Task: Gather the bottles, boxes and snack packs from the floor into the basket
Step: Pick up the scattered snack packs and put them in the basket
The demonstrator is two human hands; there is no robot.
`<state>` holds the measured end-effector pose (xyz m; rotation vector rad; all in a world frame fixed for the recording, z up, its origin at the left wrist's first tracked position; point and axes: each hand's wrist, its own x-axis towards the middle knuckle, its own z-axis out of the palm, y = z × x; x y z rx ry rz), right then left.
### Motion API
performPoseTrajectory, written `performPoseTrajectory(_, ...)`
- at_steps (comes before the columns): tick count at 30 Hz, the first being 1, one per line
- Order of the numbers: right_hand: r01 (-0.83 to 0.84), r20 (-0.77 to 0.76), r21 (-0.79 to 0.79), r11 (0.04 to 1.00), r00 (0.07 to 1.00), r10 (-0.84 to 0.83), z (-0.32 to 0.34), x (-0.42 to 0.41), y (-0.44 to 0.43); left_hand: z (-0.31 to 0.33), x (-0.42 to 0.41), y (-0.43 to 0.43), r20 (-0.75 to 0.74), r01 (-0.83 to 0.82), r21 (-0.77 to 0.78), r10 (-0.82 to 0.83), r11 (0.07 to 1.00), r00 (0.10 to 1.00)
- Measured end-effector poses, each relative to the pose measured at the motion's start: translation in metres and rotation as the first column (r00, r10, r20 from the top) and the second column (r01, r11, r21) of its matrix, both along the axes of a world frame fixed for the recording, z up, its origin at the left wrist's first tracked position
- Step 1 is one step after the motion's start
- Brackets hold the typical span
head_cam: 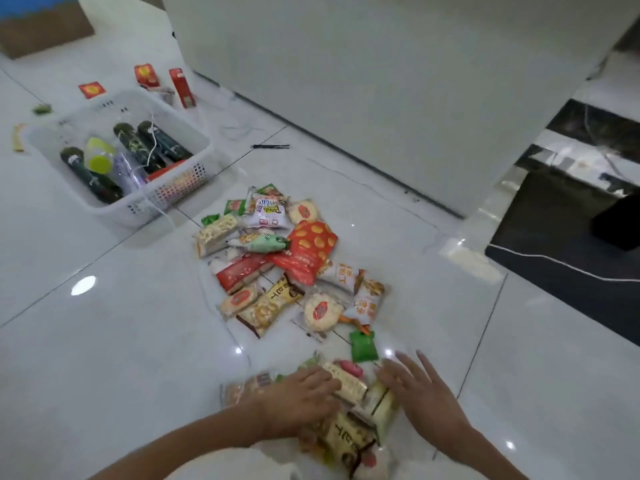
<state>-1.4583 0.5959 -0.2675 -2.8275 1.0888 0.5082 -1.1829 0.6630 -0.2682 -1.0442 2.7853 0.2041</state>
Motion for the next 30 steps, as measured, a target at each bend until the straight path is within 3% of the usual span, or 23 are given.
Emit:
performPoseTrajectory(3, 0.031, 0.043, -0.057, 0.998, 0.999, -0.029, -0.016, 0.001, 0.012, -0.012, -0.02, 0.019, 0.001, -0.022, -0.006, 0.022, 1.0, 1.0)
performPoseTrajectory(6, 0.131, 0.012, 0.076, 0.988, 0.991, -0.132, -0.011, 0.002, 0.023, -0.004, -0.027, 0.033, 0.063, -0.122, 0.092, 0.117, 0.988, 0.991)
performPoseTrajectory(8, 0.191, 0.03, 0.159, 0.969, 0.98, -0.198, -0.004, 0.006, 0.021, 0.013, -0.023, 0.029, 0.025, -0.265, 0.216, 0.266, 0.94, 0.964)
performPoseTrajectory(10, 0.32, 0.078, 0.277, 0.906, 0.932, -0.353, 0.01, 0.009, 0.009, 0.033, -0.016, 0.011, -0.047, -0.499, 0.456, 0.58, 0.737, 0.813)
performPoseTrajectory(12, 0.497, 0.096, 0.395, 0.773, 0.814, -0.572, 0.029, 0.014, -0.012, 0.057, -0.003, -0.02, -0.111, -0.596, 0.636, 0.822, 0.49, 0.558)
performPoseTrajectory(14, 0.588, 0.206, 0.427, 0.687, 0.677, -0.707, 0.05, 0.017, -0.039, 0.089, 0.016, -0.058, -0.213, -0.628, 0.68, 0.921, 0.379, 0.325)
performPoseTrajectory(16, 0.61, 0.28, 0.425, 0.669, 0.614, -0.738, 0.086, 0.023, -0.07, 0.131, 0.04, -0.093, -0.3, -0.662, 0.678, 0.942, 0.32, 0.149)
performPoseTrajectory(18, 0.598, 0.313, 0.386, 0.702, 0.631, -0.71, 0.126, 0.035, -0.108, 0.171, 0.069, -0.119, -0.357, -0.715, 0.655, 0.934, 0.242, -0.011)
performPoseTrajectory(22, 0.561, 0.402, 0.253, 0.788, 0.68, -0.613, 0.204, 0.106, -0.187, 0.205, 0.151, -0.126, -0.361, -0.733, 0.68, 0.866, -0.009, -0.346)
performPoseTrajectory(25, 0.501, 0.507, 0.252, 0.828, 0.66, -0.554, 0.234, 0.205, -0.222, 0.197, 0.212, -0.11, -0.338, -0.698, 0.699, 0.789, -0.154, -0.513)
performPoseTrajectory(30, 0.401, 0.485, 0.483, 0.778, 0.617, -0.619, 0.195, 0.367, -0.204, 0.159, 0.302, -0.103, -0.243, -0.612, 0.71, 0.694, -0.349, -0.678)
